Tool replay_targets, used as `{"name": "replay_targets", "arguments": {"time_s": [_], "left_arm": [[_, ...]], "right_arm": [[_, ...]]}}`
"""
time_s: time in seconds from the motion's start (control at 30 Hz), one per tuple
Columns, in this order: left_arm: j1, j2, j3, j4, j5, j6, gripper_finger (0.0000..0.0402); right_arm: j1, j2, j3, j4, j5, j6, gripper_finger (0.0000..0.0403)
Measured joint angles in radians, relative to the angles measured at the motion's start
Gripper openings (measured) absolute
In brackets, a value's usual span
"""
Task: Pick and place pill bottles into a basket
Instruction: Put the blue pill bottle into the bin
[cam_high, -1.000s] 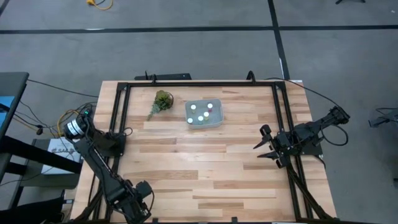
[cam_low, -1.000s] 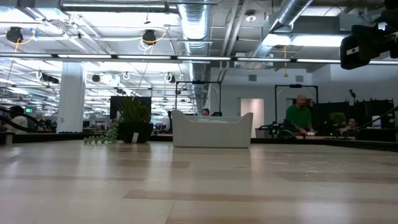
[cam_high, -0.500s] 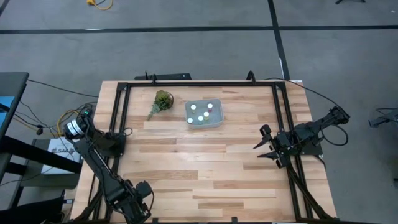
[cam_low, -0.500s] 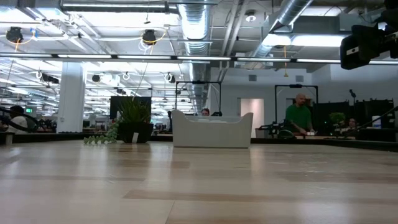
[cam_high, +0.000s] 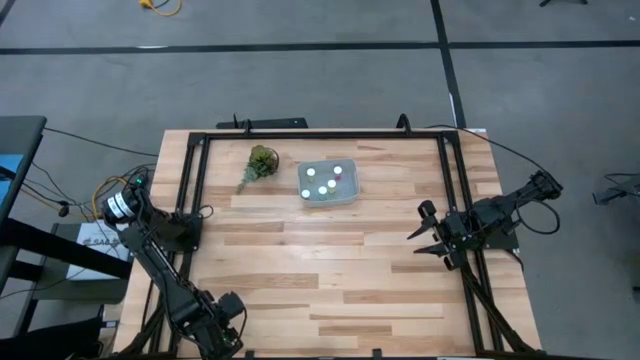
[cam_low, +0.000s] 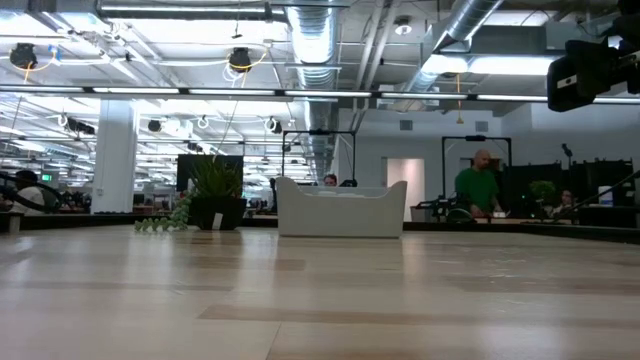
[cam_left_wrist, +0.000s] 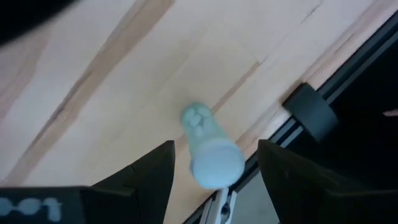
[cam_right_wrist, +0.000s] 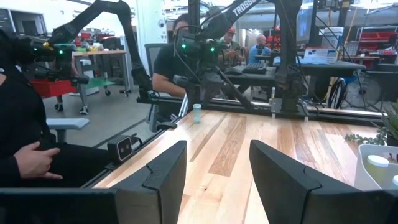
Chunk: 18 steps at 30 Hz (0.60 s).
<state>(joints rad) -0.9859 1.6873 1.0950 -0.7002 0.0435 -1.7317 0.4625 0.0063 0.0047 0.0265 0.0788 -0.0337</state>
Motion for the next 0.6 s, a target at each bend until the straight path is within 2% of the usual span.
{"name": "replay_targets", "arguments": {"time_s": [0.27,0.6], "left_arm": [[-0.003,0.0,0.0,-0.019,-0.022,0.002,0.0203],[-0.003,0.0,0.0,-0.019,-0.001,0.007,0.0105]], "right_arm": [[0.0,0.0,0.0,0.0,0.0,0.0,0.0168],[0.0,0.0,0.0,0.0,0.0,0.0,0.0168]]}}
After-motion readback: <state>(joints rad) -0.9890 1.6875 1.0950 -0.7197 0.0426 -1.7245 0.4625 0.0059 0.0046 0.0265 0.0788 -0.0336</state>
